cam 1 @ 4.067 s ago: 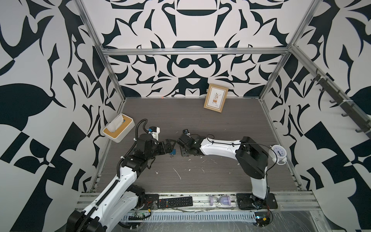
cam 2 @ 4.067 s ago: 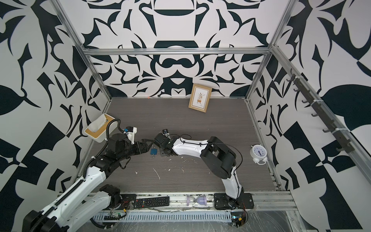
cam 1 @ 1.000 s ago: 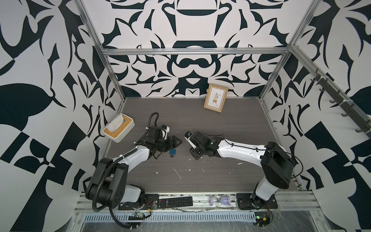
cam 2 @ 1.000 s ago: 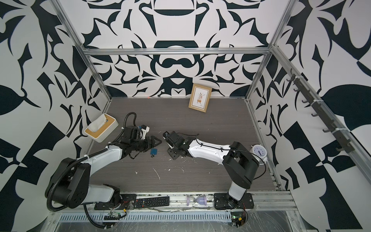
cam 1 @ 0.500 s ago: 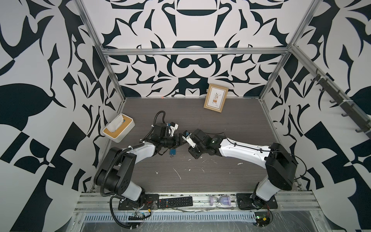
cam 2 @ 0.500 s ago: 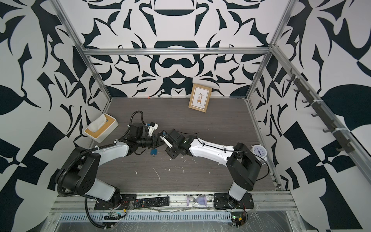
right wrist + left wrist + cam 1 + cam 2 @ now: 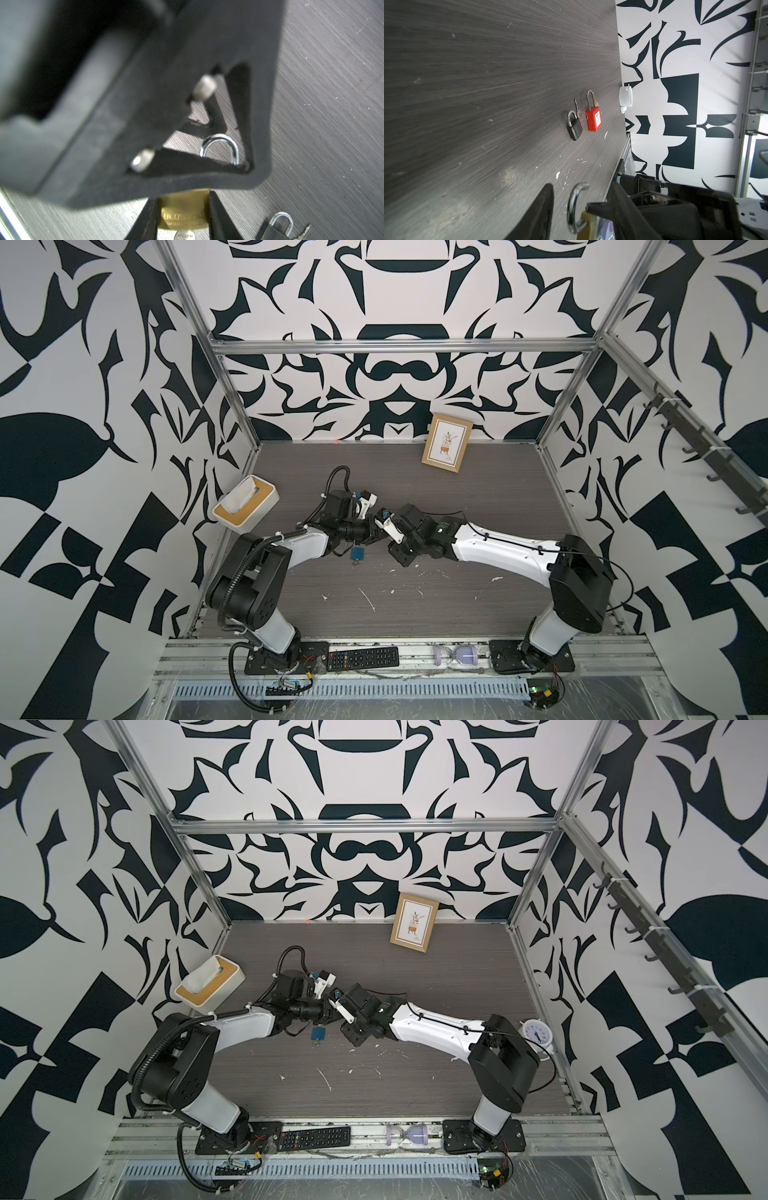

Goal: Lock with the key

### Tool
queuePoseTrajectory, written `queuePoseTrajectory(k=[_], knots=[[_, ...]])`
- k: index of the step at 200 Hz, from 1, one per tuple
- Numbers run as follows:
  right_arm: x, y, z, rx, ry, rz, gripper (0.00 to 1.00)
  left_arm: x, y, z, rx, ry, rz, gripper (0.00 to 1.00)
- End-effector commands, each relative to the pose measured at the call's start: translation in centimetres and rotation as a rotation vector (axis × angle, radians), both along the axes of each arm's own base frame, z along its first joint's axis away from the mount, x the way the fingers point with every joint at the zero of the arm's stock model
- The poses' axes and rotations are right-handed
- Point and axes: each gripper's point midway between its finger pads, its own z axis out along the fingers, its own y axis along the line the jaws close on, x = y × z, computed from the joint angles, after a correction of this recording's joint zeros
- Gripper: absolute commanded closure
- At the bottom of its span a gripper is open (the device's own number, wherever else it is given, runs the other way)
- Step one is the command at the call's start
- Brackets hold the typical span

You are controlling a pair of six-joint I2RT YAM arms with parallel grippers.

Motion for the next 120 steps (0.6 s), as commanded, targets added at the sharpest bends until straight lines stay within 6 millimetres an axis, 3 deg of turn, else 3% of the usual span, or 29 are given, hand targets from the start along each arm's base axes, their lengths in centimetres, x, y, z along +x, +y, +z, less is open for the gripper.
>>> queuePoseTrajectory(k=[1, 120], knots=[[0.6, 0.8, 1.9, 0.033, -0.037, 0.006, 0.74, 0.2, -0.6, 0.6, -0.023, -0.003, -0.026, 0.62], [1.2, 0.8, 2.2, 0.039, -0.071, -0.009, 0.74, -0.7, -1.5, 0.0, -0.031, 0.028, -0.075, 0.85]])
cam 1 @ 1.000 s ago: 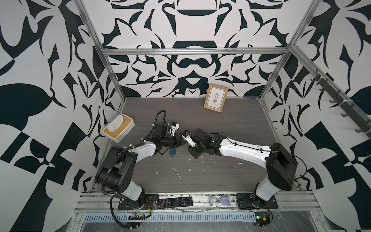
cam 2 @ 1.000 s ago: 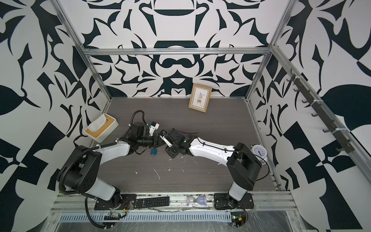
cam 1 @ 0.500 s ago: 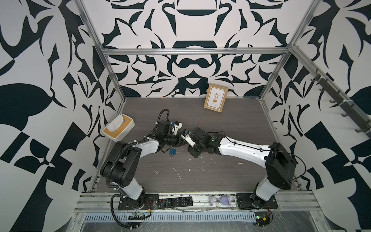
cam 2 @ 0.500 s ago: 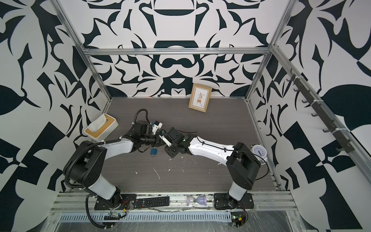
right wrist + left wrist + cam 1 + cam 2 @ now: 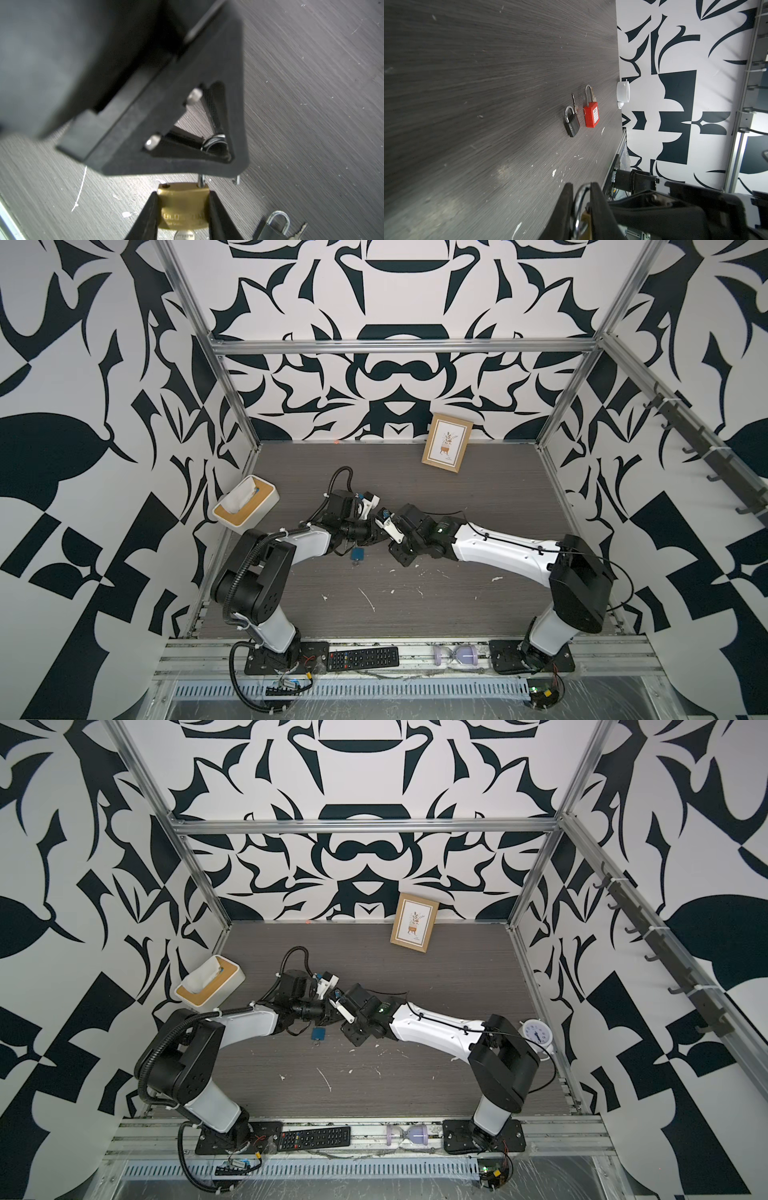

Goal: Lock with the key

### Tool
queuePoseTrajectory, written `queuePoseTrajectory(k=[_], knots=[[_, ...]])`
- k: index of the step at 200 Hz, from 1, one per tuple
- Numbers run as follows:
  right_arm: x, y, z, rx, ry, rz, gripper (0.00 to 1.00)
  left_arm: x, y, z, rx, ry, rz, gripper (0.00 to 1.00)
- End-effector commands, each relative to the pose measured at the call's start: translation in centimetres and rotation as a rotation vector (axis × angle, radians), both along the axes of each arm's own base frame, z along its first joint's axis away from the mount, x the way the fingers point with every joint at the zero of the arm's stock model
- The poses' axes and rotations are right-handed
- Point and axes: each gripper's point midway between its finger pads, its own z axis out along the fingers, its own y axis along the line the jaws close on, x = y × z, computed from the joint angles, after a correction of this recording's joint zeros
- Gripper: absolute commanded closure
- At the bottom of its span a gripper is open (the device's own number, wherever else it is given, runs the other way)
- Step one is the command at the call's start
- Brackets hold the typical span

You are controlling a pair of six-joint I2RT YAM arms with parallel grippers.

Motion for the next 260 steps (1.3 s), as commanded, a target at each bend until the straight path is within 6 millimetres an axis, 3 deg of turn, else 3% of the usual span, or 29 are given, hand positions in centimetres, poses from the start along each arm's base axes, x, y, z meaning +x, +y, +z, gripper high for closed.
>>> queuePoseTrajectory(k=[1, 26, 44, 60, 69, 80, 99, 119, 152, 184, 209, 260], knots=[[1.0, 0.9, 2.2, 0.045, -0.061, -0.004, 0.74, -0.1, -0.8, 0.4, -0.018, -0.005, -0.035, 0.85], [1.1, 0.7, 2.2, 0.043, -0.069, -0.009, 0.74, 0.0, -0.8, 0.3, -0.018, 0.0, -0.037, 1.0], [1.5, 0.4, 2.1, 0.032, -0.085, -0.031, 0.72, 0.1, -1.0, 0.4, -0.02, -0.003, -0.038, 1.0], [2.2, 0.0, 2.5, 0.041, -0.088, -0.074, 0.62, 0.3, -1.0, 0.7, -0.021, -0.012, -0.035, 1.0], [2.6, -0.4, 2.9, 0.062, -0.083, -0.11, 0.49, 0.5, -1.0, 1.0, -0.021, -0.017, -0.029, 1.0], [3.2, -1.1, 4.0, 0.115, -0.065, -0.163, 0.37, 0.8, -1.0, 1.5, -0.013, -0.024, -0.019, 1.0], [4.0, -2.7, 6.6, 0.27, -0.029, -0.267, 0.27, 1.1, -1.1, 2.9, -0.015, -0.05, -0.011, 1.0], [5.1, -5.5, 9.1, 0.477, 0.069, -0.44, 0.27, 1.5, -1.1, 4.5, -0.016, -0.082, -0.004, 1.0], [5.6, -8.7, 8.9, 0.736, 0.366, -0.668, 0.39, 2.2, -0.9, 7.2, -0.039, -0.136, 0.047, 1.0], [4.9, -7.9, 9.0, 0.982, 0.594, -0.735, 0.41, 3.4, -0.2, 9.1, -0.073, -0.195, 0.142, 1.0], [4.9, -7.1, 10.7, 1.188, 0.688, -0.719, 0.4, 4.4, 0.1, 10.1, -0.123, -0.216, 0.206, 1.0], [4.3, -6.2, 12.9, 1.347, 0.761, -0.681, 0.36, 5.7, 0.2, 10.9, -0.214, -0.23, 0.276, 1.0]])
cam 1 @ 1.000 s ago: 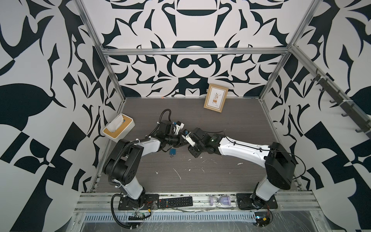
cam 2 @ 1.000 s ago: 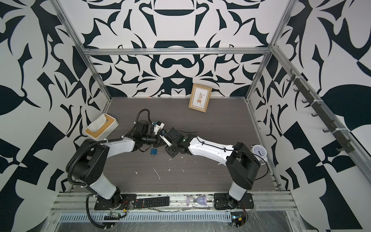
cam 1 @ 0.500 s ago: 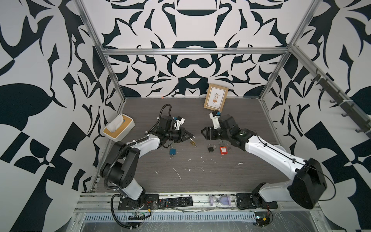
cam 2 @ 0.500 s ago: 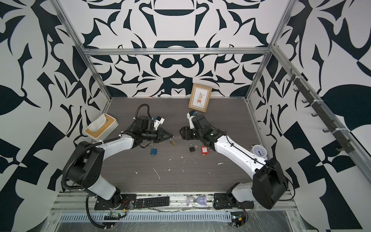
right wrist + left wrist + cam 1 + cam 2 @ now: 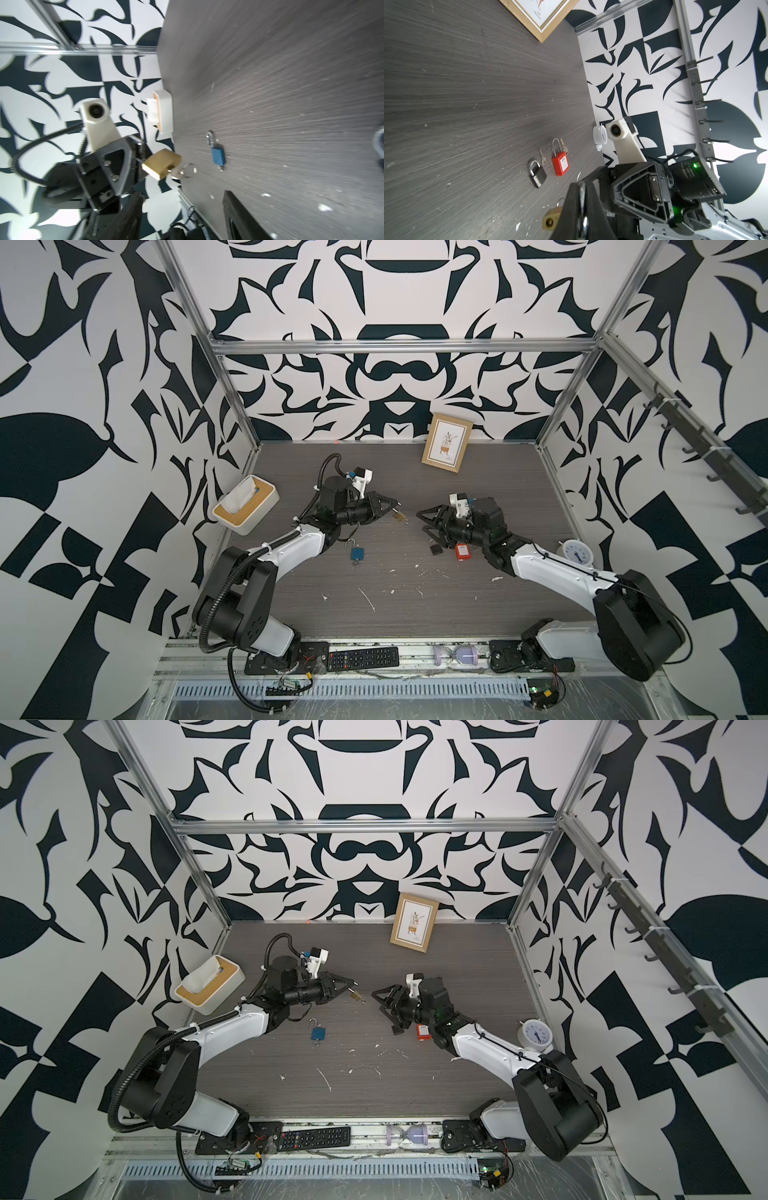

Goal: Lock with the key

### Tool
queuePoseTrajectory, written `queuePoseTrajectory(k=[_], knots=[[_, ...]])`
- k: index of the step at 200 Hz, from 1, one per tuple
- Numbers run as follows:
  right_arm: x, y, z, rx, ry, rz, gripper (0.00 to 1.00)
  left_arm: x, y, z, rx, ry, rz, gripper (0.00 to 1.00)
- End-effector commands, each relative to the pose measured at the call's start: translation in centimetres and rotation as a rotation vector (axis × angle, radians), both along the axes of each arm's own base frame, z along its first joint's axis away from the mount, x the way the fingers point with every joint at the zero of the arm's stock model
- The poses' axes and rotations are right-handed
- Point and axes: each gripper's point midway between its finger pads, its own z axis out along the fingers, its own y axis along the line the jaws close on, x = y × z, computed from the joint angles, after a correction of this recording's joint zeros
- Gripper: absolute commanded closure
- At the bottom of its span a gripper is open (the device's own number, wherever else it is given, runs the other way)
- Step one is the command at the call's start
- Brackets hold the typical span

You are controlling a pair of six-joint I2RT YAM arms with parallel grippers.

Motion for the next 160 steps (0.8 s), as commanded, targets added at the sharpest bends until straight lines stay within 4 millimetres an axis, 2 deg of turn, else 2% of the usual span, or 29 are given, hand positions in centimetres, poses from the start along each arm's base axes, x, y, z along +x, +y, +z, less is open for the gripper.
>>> queuePoseTrajectory(k=[1, 52, 67, 160], knots=[[0.0, 1.2, 5.5, 0.215, -0.083, 0.008, 0.36, 1.2, 0.1, 1.7, -0.081, -0.048, 0.048, 1.0], [0.1, 3.9, 6.1, 0.386, -0.072, 0.062, 0.43, 1.6, 0.0, 2.3, -0.11, -0.063, 0.056, 1.0], [0.4, 4.5, 6.0, 0.417, -0.064, 0.066, 0.48, 1.5, 0.0, 2.4, -0.113, -0.064, 0.054, 1.0], [1.9, 4.8, 5.0, 0.458, -0.055, 0.028, 0.54, 0.7, -0.2, 2.6, -0.13, -0.072, 0.021, 1.0]])
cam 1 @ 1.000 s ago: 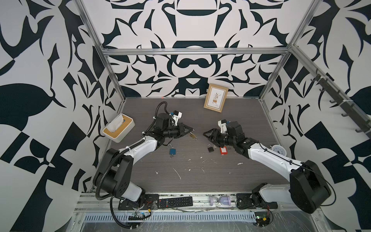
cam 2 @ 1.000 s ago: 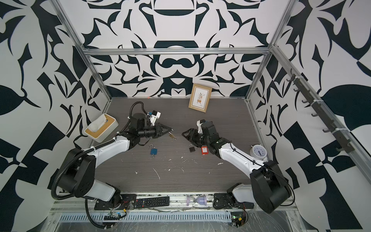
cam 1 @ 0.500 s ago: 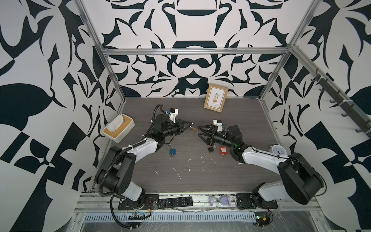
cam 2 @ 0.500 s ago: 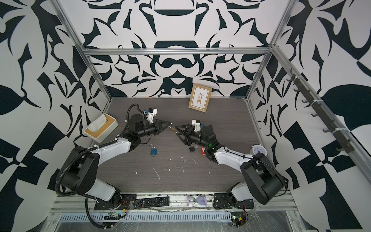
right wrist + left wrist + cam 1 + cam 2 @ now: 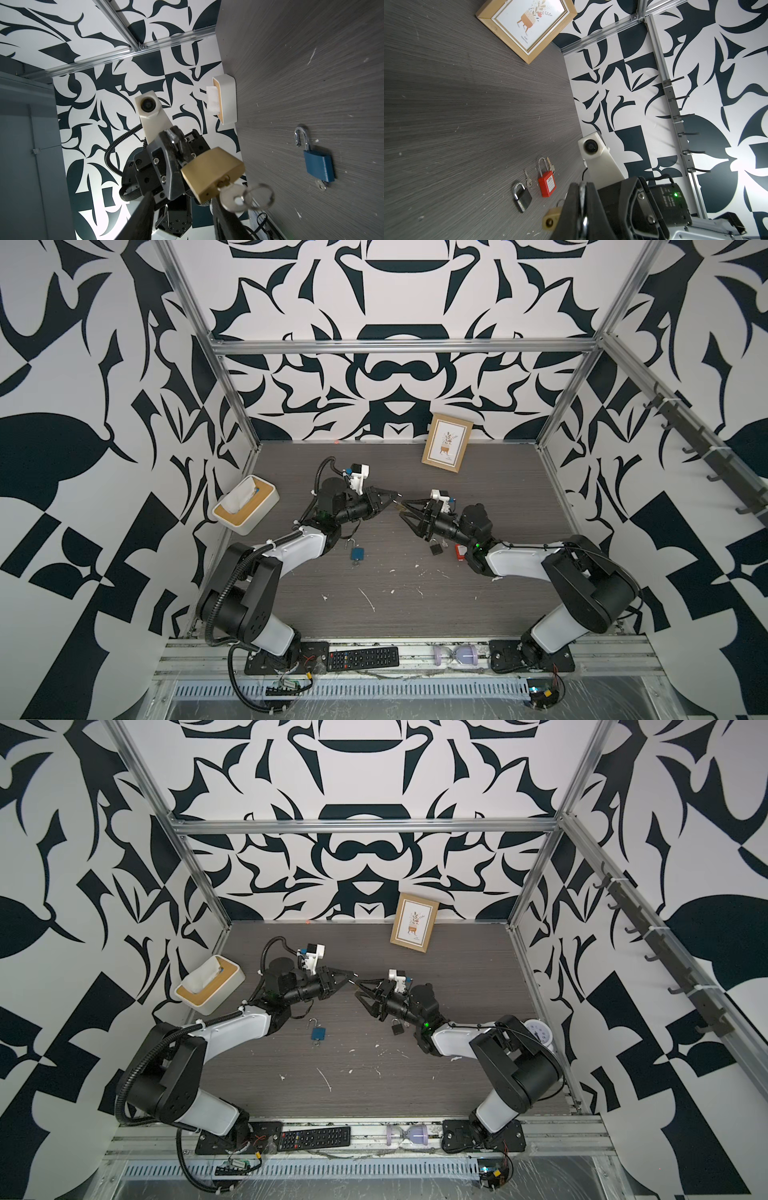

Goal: Lock with the key

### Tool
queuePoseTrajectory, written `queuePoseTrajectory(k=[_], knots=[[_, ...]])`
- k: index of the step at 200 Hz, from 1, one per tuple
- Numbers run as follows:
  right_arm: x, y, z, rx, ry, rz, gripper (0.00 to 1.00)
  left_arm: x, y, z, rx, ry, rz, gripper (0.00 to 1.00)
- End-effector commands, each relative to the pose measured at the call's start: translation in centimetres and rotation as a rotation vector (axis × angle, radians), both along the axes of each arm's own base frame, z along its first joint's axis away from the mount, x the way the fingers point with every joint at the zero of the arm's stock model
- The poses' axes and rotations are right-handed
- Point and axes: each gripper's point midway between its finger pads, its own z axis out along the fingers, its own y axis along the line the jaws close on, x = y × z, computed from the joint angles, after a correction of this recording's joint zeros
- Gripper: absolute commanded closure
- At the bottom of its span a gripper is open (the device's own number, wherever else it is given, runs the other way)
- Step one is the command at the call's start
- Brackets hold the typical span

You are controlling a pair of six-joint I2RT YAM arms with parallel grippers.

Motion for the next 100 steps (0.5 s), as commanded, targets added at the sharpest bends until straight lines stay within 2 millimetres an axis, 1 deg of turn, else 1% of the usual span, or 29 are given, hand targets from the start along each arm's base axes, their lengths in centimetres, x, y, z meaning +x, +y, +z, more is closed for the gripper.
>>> queuePoseTrajectory(k=[1, 32, 56, 81, 100], knots=[[0.6, 0.1, 2.2, 0.077, -0.064, -0.011, 0.54, -0.4, -0.1, 0.9, -0.031, -0.035, -0.02, 1.0], [1.2, 0.0, 1.4, 0.082, -0.049, -0.029, 0.62, -0.8, 0.0, 0.9, -0.037, -0.036, -0.03, 1.0], [1.6, -0.4, 1.5, 0.088, -0.059, -0.04, 0.66, -1.1, 0.0, 0.4, -0.033, -0.026, -0.036, 1.0], [1.8, -0.7, 1.3, 0.087, -0.06, -0.043, 0.76, -1.5, 0.1, 0.2, -0.048, -0.024, -0.044, 1.0], [2.0, -1.0, 1.3, 0.098, -0.068, -0.05, 0.78, -1.7, 0.0, 0.2, -0.068, -0.019, -0.054, 1.0]])
